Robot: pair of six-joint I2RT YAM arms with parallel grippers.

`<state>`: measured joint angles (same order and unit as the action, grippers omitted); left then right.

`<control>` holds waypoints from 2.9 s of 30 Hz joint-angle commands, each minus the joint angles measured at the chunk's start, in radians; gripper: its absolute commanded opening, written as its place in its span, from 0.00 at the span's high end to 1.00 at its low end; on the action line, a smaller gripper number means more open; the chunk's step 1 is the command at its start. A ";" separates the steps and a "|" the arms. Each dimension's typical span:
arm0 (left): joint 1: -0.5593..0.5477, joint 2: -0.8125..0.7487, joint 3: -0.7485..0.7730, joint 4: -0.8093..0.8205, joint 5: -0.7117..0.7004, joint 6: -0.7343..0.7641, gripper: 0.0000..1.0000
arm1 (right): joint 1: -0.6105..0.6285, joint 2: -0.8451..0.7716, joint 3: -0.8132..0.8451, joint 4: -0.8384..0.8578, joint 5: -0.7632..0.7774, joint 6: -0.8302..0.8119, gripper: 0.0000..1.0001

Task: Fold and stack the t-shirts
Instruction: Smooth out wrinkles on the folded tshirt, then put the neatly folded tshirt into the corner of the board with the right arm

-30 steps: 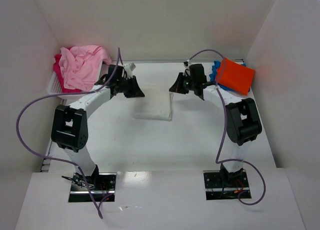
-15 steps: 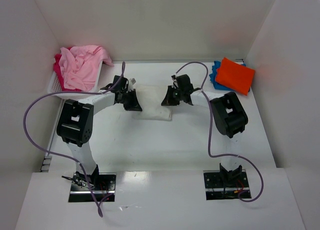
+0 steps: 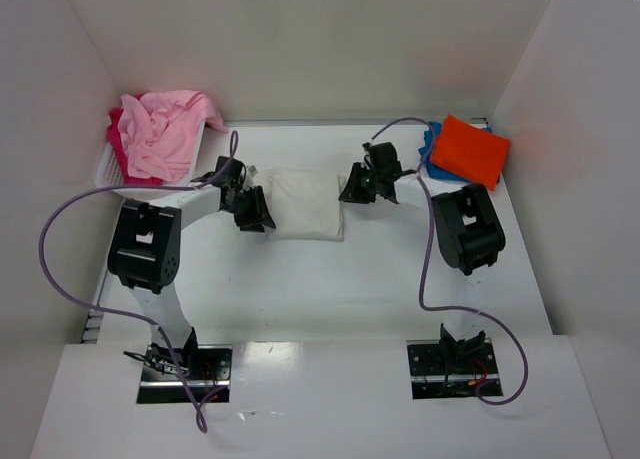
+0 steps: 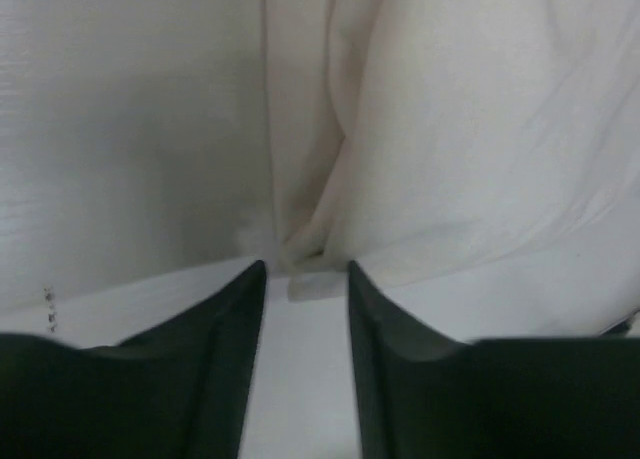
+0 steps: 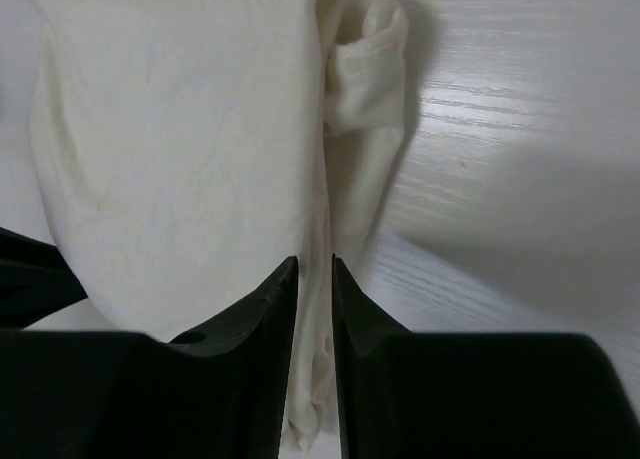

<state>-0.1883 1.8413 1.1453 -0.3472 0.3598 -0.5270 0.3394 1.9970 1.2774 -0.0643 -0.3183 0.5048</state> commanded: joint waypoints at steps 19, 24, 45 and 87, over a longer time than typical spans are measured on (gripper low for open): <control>0.050 -0.306 0.068 -0.030 0.011 0.013 0.09 | 0.006 -0.057 -0.055 -0.011 0.028 0.001 0.16; 0.069 -0.338 0.070 -0.049 0.013 0.013 0.09 | 0.015 0.004 0.020 -0.015 0.002 0.001 0.15; 0.150 -0.482 0.054 -0.088 0.051 0.032 0.05 | 0.105 0.158 0.097 -0.147 0.191 0.124 0.44; 0.185 -0.401 0.136 -0.136 0.117 0.068 0.04 | -0.392 0.270 1.003 -0.632 0.406 -0.382 1.00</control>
<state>-0.0086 1.4166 1.2257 -0.4890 0.4517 -0.4715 -0.0203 2.2768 2.1777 -0.6746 0.0896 0.1544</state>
